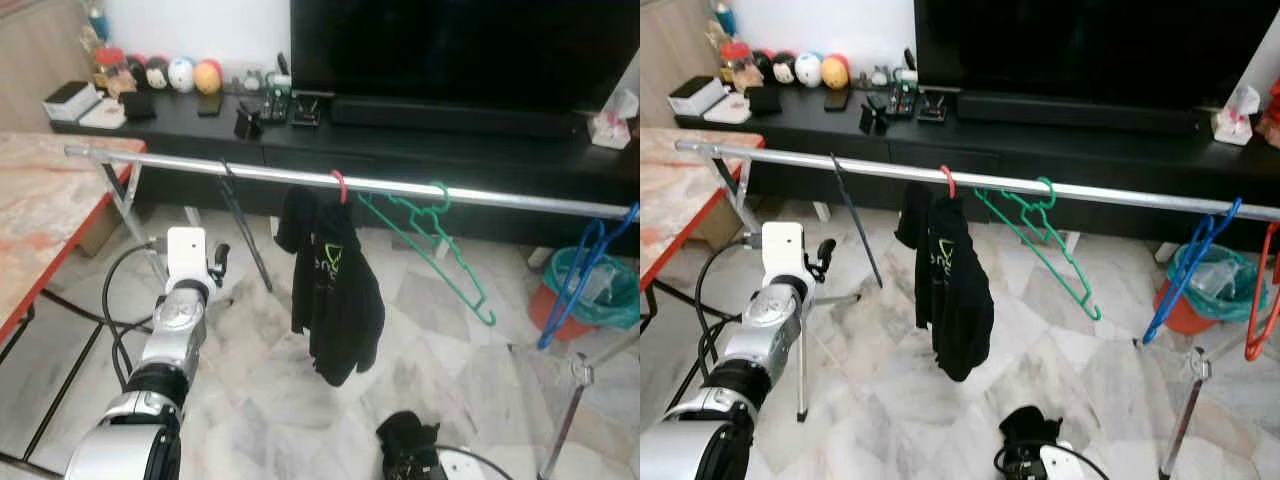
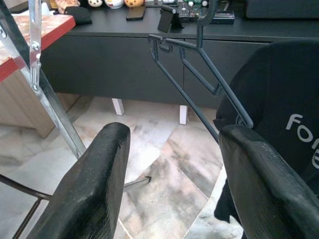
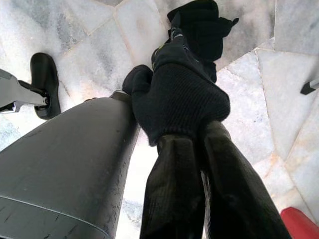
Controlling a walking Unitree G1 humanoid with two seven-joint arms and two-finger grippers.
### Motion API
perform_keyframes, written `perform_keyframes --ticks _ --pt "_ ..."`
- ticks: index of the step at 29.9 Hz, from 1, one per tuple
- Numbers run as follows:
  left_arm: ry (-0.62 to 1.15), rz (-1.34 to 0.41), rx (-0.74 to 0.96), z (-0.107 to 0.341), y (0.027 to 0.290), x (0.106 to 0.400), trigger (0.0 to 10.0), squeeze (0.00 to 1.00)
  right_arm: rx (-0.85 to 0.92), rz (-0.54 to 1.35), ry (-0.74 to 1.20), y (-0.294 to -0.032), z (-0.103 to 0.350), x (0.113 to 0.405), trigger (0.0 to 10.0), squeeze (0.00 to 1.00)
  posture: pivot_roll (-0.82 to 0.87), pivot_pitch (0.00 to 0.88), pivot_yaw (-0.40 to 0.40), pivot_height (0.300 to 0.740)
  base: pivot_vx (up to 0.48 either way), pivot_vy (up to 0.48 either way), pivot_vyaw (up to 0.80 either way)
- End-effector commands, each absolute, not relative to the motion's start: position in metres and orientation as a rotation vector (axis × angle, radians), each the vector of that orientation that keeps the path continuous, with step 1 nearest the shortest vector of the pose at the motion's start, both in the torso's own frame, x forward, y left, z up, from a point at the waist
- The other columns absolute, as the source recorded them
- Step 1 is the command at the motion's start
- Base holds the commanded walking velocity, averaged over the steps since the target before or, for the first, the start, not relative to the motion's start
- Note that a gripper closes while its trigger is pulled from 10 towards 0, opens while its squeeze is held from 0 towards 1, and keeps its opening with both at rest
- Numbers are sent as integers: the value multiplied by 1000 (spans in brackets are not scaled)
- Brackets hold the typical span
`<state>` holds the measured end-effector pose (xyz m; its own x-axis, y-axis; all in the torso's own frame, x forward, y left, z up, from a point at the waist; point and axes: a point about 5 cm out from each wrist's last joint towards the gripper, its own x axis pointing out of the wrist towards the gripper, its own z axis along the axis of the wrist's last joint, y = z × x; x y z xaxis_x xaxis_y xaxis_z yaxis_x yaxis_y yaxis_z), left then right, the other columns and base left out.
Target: Hang hanger
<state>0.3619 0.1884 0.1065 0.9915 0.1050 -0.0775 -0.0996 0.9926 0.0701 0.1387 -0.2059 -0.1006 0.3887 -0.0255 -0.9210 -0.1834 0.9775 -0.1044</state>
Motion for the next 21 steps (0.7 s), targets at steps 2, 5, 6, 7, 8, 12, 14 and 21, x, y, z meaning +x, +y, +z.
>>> perform_keyframes --ticks 2,5,6,7,8,12,14,21 --pt "54 132 54 113 193 363 10000 0 -206 98 1166 -207 -100 139 10000 0 -75 0 -32 740 240 0 0" --pt "47 143 52 115 196 363 10000 0 -202 99 1164 -206 -100 140 10000 0 -71 0 -34 740 247 0 0" --pt "45 147 51 115 196 363 10000 0 -202 101 1164 -206 -100 140 10000 0 -71 0 -34 740 255 0 0" --pt "43 153 49 115 197 362 10000 0 -195 103 1162 -206 -100 140 10000 0 -71 0 -34 740 277 0 0" --pt "43 153 49 115 197 362 10000 0 -195 103 1162 -206 -100 140 10000 0 -71 0 -34 740 277 0 0" --pt "36 154 46 116 197 363 10000 0 -188 102 1162 -205 -100 140 10000 0 -71 0 -33 740 302 0 0" --pt "35 152 47 117 197 363 10000 0 -184 98 1164 -205 -100 140 10000 0 -71 0 -33 740 322 0 -744" --pt "34 151 46 116 195 362 10000 0 -204 105 1161 -206 -100 141 10000 0 -69 0 -33 740 322 0 -227"
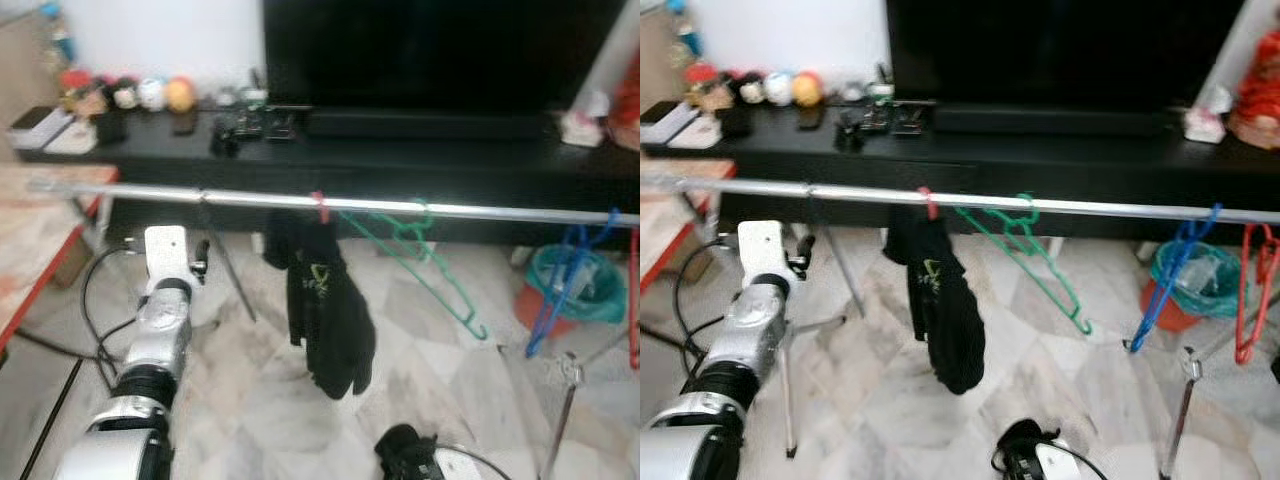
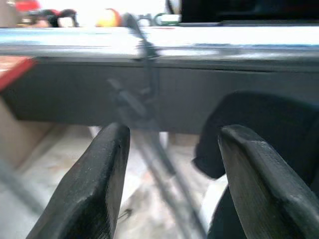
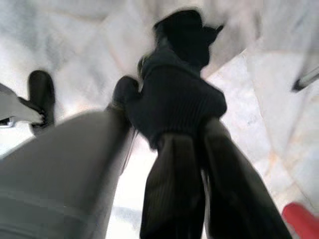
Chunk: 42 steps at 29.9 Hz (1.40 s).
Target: Hang hanger
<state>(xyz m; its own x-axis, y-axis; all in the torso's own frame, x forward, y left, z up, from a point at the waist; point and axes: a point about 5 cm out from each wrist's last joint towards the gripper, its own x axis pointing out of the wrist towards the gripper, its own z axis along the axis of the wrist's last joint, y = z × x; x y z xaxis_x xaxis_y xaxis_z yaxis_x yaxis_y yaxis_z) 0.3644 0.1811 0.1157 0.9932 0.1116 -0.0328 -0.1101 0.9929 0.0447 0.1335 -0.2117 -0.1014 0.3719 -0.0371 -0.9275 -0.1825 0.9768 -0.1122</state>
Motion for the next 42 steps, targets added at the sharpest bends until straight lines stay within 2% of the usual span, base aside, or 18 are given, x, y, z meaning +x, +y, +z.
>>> perform_keyframes --ticks 1,9,21,22,33,37,42 --pt "34 151 45 116 195 362 10000 0 -205 106 1159 -206 -100 141 10000 0 -69 0 -33 740 326 0 0" --pt "18 160 42 119 194 361 10000 0 -197 104 1156 -206 -100 141 10000 0 -68 0 -33 740 324 0 0" --pt "-18 145 96 131 173 352 10000 0 -181 110 1151 -205 -100 141 10000 0 -68 0 -31 740 226 0 0" --pt "22 136 145 130 163 343 10000 0 -174 112 1151 -205 -100 141 10000 0 -62 0 -31 740 0 0 0" --pt "202 131 241 123 138 312 10000 0 -168 135 1153 -204 -99 142 10000 0 -46 0 -42 740 0 0 0" --pt "250 120 357 124 136 307 10000 0 -158 139 1150 -203 -99 143 10000 0 -46 0 -41 740 0 0 0" --pt "295 110 389 117 142 301 10000 0 -155 145 1150 -202 -99 143 10000 0 -46 0 -37 740 0 0 0"
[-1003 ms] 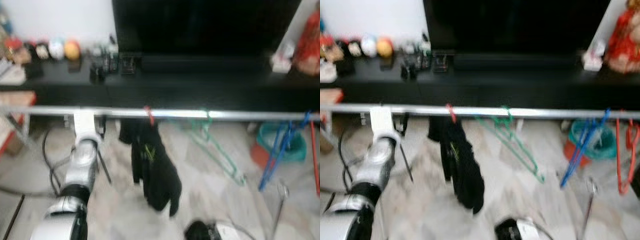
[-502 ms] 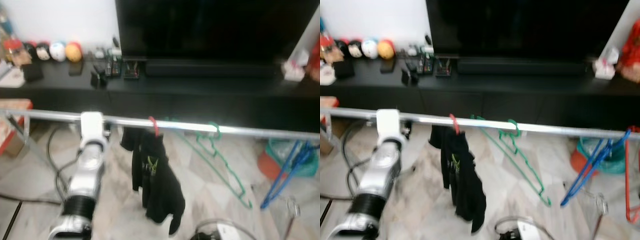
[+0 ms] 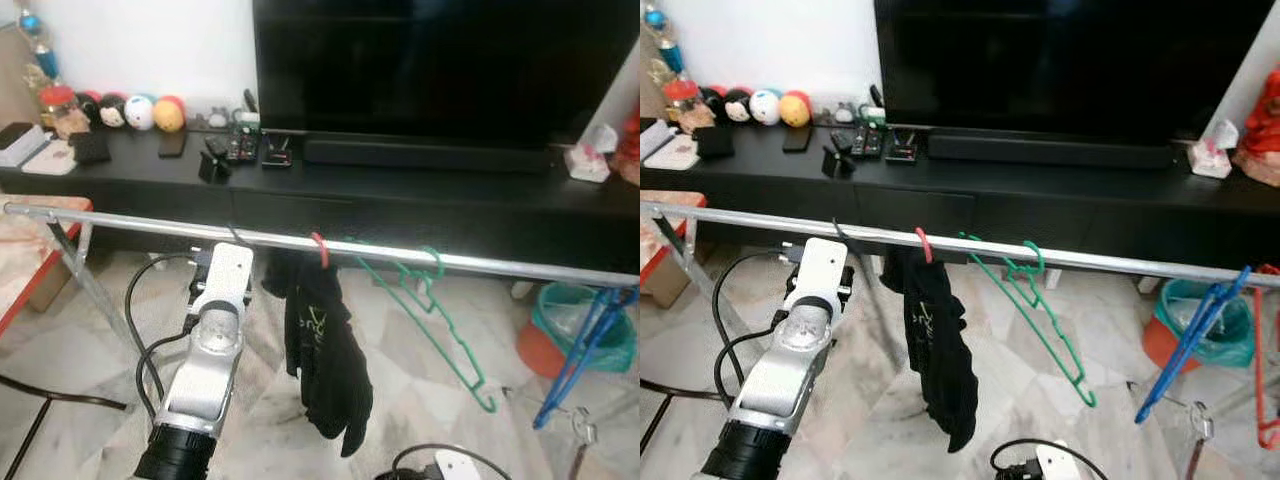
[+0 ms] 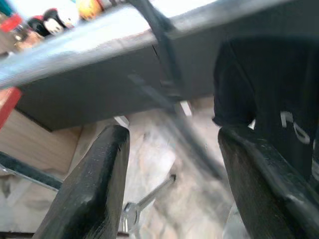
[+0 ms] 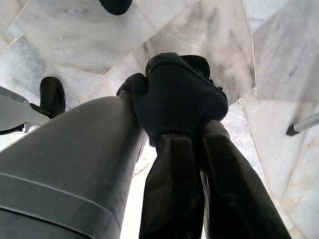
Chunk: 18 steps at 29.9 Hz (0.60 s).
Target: Hang hanger
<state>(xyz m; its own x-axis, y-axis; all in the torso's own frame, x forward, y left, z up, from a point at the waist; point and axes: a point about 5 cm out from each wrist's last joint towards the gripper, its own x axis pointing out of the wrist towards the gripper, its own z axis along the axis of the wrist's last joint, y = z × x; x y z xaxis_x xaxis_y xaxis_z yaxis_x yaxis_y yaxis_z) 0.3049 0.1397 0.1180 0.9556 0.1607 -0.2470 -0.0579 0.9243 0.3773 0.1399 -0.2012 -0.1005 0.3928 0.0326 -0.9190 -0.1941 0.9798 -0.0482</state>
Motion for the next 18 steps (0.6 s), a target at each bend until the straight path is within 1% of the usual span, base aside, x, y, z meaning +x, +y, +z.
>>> perform_keyframes --ticks 1,3,5,9,13,18 --pt "295 110 389 117 142 301 10000 0 -155 145 1150 -202 -99 143 10000 0 -46 0 -37 740 0 0 0" --pt "258 64 369 117 143 301 10000 0 -152 145 1149 -202 -99 143 10000 0 -44 0 -37 740 0 0 0" --pt "230 59 343 119 145 301 10000 0 -150 145 1147 -202 -99 143 10000 0 -42 0 -35 740 0 0 0" --pt "225 59 379 118 150 300 10000 0 -141 136 1139 -201 -99 143 10000 0 -44 0 -30 740 0 0 0" --pt "238 89 383 116 153 300 10000 0 -139 134 1139 -201 -99 143 10000 0 -50 0 -25 740 0 -480 0" --pt "225 76 370 118 147 301 10000 0 -138 133 1142 -200 -100 142 10000 0 -52 0 -23 740 0 -414 0"
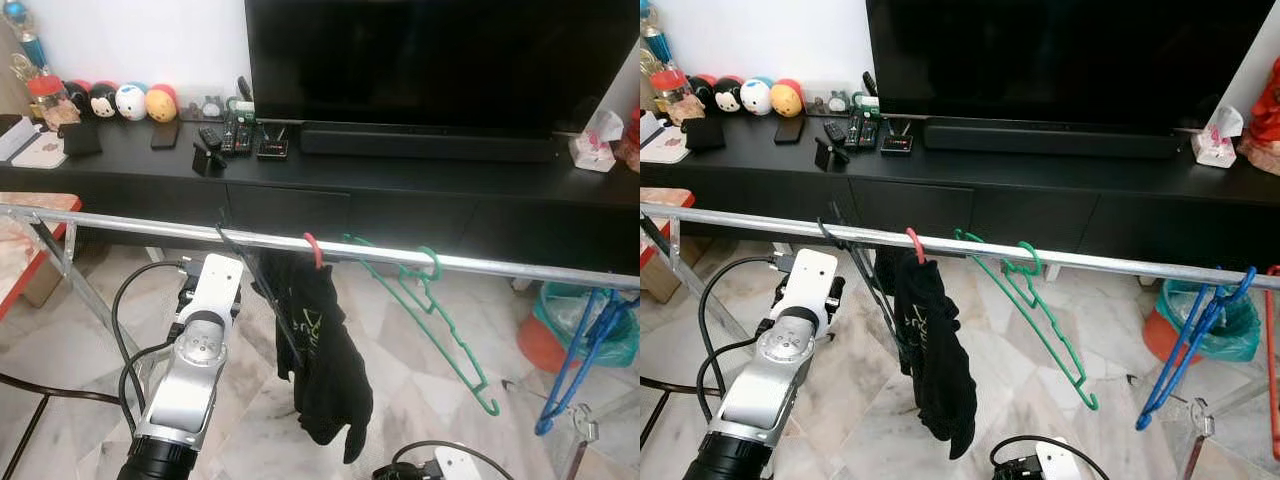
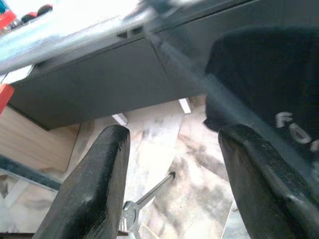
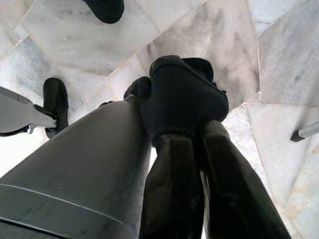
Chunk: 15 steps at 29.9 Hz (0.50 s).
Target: Hang hanger
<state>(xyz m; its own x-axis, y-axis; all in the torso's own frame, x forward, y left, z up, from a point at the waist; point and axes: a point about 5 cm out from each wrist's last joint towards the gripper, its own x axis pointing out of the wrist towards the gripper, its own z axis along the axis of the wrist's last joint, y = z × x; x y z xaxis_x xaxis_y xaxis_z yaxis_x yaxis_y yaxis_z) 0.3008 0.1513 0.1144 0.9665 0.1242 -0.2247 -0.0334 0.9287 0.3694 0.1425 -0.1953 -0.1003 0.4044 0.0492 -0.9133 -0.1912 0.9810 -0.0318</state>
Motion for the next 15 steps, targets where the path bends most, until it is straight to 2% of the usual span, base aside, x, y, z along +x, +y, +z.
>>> perform_keyframes --ticks 1,9,15 --pt "223 77 370 119 147 301 10000 0 -137 132 1142 -200 -100 142 10000 0 -51 0 -24 740 0 -375 0" --pt "212 99 372 124 149 304 10000 0 -133 134 1142 -200 -100 141 10000 0 -50 0 -21 740 0 -323 0" --pt "206 121 376 126 153 303 10000 0 -130 137 1144 -199 -100 141 10000 0 -52 0 -17 740 0 0 0"
